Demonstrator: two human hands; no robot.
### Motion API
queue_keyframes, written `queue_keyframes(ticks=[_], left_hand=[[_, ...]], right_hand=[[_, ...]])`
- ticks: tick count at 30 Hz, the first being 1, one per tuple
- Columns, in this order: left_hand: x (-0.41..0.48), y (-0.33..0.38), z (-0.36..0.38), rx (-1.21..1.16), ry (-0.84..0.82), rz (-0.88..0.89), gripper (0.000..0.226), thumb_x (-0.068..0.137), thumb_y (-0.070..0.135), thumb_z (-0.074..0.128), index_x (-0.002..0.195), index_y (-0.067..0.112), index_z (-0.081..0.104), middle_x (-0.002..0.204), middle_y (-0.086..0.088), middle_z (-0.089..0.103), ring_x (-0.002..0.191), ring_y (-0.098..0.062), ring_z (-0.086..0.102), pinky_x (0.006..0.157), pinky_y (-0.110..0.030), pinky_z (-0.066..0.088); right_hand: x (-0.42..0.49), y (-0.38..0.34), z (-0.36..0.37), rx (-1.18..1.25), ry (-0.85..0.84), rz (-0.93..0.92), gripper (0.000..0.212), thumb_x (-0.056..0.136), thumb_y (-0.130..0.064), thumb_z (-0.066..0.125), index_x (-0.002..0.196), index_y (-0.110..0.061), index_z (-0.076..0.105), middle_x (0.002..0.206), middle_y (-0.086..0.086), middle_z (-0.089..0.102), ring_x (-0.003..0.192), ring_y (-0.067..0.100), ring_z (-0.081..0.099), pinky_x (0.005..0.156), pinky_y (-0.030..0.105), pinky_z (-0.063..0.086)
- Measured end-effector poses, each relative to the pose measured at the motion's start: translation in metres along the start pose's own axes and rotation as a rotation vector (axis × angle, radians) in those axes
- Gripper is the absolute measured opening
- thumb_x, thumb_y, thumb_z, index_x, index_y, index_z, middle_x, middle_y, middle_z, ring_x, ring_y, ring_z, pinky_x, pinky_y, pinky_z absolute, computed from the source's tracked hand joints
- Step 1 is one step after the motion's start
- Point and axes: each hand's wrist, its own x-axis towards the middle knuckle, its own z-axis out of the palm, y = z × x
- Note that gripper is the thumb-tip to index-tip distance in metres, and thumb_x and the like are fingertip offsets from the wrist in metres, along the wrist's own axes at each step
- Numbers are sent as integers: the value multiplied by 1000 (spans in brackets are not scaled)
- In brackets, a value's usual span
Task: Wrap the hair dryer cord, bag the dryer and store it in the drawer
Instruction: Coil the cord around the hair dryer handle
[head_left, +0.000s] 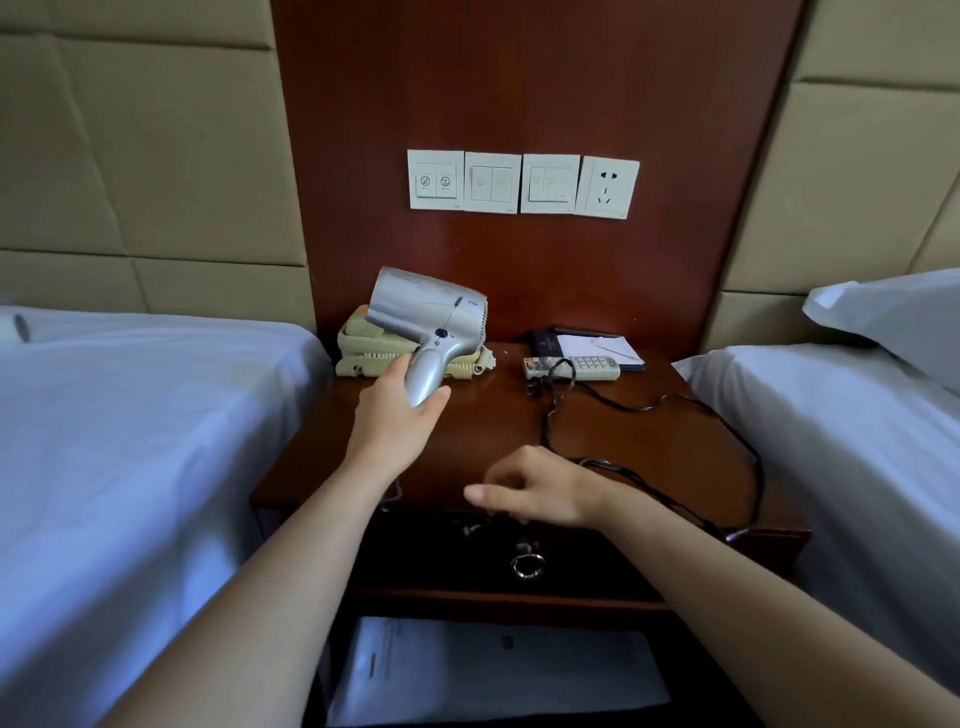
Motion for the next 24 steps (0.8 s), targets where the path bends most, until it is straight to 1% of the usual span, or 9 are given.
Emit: queue_keyframes(ticks=[3, 5, 7, 10, 13, 16, 18, 21, 24], left_hand=[[5, -13, -13, 23, -53, -11, 34, 83, 32, 65, 113, 19, 56, 79, -3, 59, 72, -28, 55, 60, -30, 40], [6, -18, -18, -39, -104, -47, 29, 83, 30, 66, 109, 22, 56, 70, 0, 56, 59, -25, 54, 50, -28, 42], [6, -19, -21, -92, -166, -76, 29, 84, 27, 65, 111, 28, 53, 71, 0, 55, 50, -19, 53, 42, -25, 41], [6, -21, -24, -105, -293, -65, 44, 85, 23, 65, 126, 26, 50, 81, -2, 61, 50, -13, 56, 44, -25, 47], [6, -19, -23, -149, -380, -73, 57, 86, 16, 65, 136, 27, 42, 86, 0, 57, 54, -12, 55, 52, -28, 55], [7, -13, -22, -133, -401, -57, 57, 86, 16, 64, 135, 33, 41, 81, 0, 53, 50, -15, 48, 42, -25, 41], [7, -11, -20, -112, -436, -68, 55, 86, 18, 63, 133, 34, 42, 79, -1, 52, 49, -16, 46, 42, -24, 36], [3, -9, -17, -18, -531, -51, 52, 85, 23, 65, 132, 32, 44, 81, -4, 55, 50, -17, 47, 40, -24, 37], [-1, -7, -14, 17, -605, -48, 46, 85, 27, 65, 127, 32, 48, 77, -5, 55, 47, -14, 46, 39, -23, 35]], right_hand=[[-2, 8, -10, -185, 60, -91, 48, 88, -49, 54, 62, -9, 56, 56, 0, 47, 53, 10, 44, 57, 27, 35], [-4, 12, -19, -251, 145, -119, 44, 89, -47, 53, 64, -11, 55, 60, 1, 49, 58, 16, 46, 57, 31, 35], [-6, 13, -27, -313, 207, -121, 37, 89, -47, 53, 71, -15, 57, 66, 0, 54, 64, 18, 50, 55, 28, 34], [-9, 17, -33, -421, 294, -108, 34, 87, -52, 52, 72, -22, 53, 69, -3, 55, 67, 18, 50, 52, 22, 30], [-10, 21, -42, -567, 329, -32, 42, 85, -61, 46, 69, -22, 47, 65, -5, 50, 65, 18, 46, 48, 25, 27], [-15, 23, -52, -649, 377, 54, 47, 83, -65, 43, 59, -25, 40, 57, -8, 42, 64, 17, 45, 49, 28, 26], [-18, 24, -57, -652, 427, 94, 49, 81, -68, 44, 54, -28, 34, 57, -10, 40, 66, 18, 49, 50, 28, 27], [-20, 32, -60, -689, 470, 119, 50, 79, -71, 41, 61, -25, 45, 66, -5, 54, 77, 23, 60, 56, 29, 33], [-18, 44, -62, -806, 540, 111, 49, 83, -66, 43, 74, -20, 59, 80, 3, 67, 83, 27, 63, 58, 29, 31]])
